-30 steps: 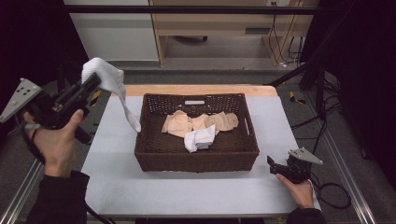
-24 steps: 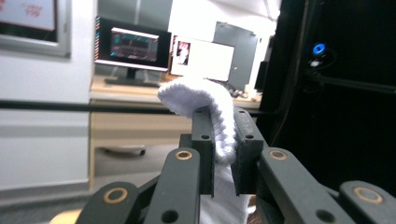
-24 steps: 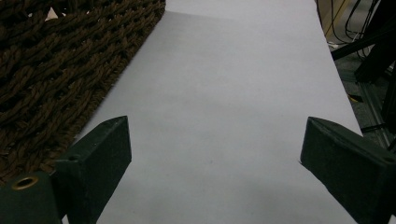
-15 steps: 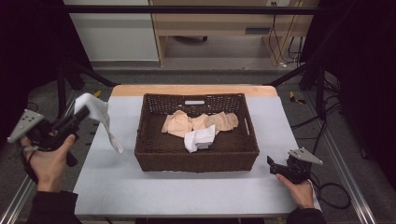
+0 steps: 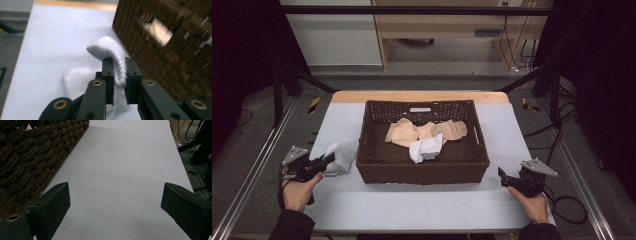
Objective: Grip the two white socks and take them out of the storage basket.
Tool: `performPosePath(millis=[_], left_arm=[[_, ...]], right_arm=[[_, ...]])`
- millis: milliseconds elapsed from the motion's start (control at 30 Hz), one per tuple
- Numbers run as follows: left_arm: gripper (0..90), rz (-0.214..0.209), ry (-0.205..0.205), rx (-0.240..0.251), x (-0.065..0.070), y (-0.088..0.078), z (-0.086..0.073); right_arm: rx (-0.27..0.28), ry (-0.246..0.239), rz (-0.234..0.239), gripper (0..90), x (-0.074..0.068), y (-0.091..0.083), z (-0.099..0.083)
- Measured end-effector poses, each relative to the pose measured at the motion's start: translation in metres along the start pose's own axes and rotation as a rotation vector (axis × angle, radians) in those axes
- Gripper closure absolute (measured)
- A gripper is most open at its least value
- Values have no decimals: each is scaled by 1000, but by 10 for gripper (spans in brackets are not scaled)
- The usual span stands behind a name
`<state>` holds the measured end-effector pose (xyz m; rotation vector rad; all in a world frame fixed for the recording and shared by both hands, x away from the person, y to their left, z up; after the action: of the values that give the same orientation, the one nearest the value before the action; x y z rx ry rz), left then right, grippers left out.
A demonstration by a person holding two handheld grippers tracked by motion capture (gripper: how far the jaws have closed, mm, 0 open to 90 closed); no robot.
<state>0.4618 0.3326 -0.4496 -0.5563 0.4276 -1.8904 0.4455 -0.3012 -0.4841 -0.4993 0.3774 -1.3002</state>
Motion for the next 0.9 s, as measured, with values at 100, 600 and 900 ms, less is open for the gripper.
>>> performPosePath(millis=[100, 600, 900], left_arm=[[765, 17, 10, -36, 1, 5, -5], [408, 49, -16, 145, 19, -28, 30], [417, 13, 31, 220, 60, -31, 73]], right_arm=[[-4, -7, 2, 89, 0, 0, 0], [5, 1, 6, 83, 0, -1, 0], [5, 3, 4, 84, 0, -1, 0]])
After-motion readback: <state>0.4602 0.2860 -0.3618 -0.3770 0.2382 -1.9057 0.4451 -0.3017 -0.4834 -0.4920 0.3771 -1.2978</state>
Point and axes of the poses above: each handheld gripper's, and its own axes: y roughly forward along the jaws, z roughly out of its top, x roughly to its right, the point moved 1 cm from there along y, roughly forward along the jaws, and after that the axes turned 3 degrees about -x, right-handed, at the moved point
